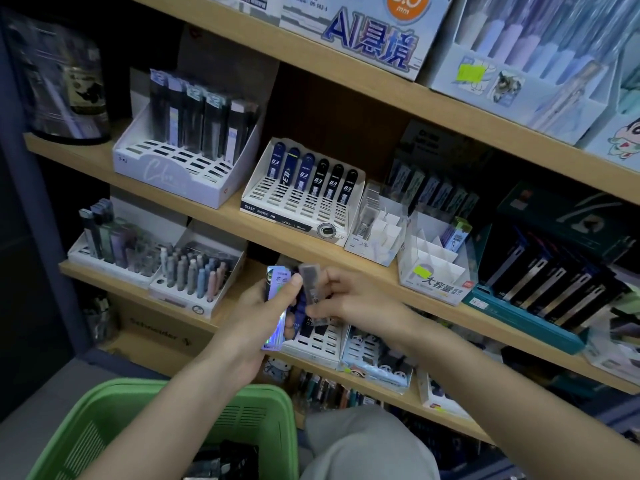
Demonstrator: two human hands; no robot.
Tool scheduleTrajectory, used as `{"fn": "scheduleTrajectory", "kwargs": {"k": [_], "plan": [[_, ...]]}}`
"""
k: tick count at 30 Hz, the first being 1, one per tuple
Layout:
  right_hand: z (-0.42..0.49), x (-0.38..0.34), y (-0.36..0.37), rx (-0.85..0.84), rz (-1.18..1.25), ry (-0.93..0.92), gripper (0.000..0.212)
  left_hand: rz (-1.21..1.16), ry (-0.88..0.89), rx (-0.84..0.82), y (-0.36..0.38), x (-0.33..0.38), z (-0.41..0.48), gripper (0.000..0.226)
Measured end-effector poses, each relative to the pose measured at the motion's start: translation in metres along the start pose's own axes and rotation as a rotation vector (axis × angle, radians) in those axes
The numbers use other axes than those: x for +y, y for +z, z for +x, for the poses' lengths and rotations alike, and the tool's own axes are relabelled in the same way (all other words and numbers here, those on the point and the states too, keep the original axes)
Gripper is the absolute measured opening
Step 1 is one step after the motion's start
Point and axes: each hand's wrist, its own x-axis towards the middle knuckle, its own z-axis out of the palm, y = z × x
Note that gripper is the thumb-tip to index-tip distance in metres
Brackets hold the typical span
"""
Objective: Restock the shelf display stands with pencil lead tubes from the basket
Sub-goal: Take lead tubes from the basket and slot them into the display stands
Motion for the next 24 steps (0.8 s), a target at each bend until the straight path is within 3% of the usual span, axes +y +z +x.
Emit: {"fn": "scheduleTrajectory", "kwargs": {"k": [4, 8, 11, 14, 18, 22, 24], "plan": [[-0.011, -0.007, -0.036, 0.066, -0.025, -0.091, 0.024, 0.009, -0.024, -0.029, 0.007, 0.005, 0.001, 0.023], [-0.003, -0.013, -0.076, 0.402, 0.04, -0.169, 0.002, 0.016, -0.058, -0.033, 0.016, 0.009, 0.008, 0.025], [0.022, -0.004, -0.104, 0.686, 0.038, -0.204, 0.014, 0.019, -0.066, -0.035, 0.022, 0.009, 0.013, 0.025], [0.045, 0.004, -0.121, 0.864, -0.163, -0.175, 0.018, 0.014, -0.07, -0.047, 0.027, 0.009, 0.017, 0.024], [0.068, 0.007, -0.132, 0.893, -0.36, -0.097, 0.029, 0.009, -0.075, -0.046, 0.031, 0.008, 0.025, 0.025], [0.09, 0.007, -0.141, 0.754, -0.473, -0.077, 0.017, 0.032, -0.08, -0.048, 0.031, 0.006, 0.032, 0.027], [0.095, 0.007, -0.144, 0.68, -0.503, -0.078, 0.023, 0.039, -0.085, -0.05, 0.03, 0.006, 0.035, 0.026]]}}
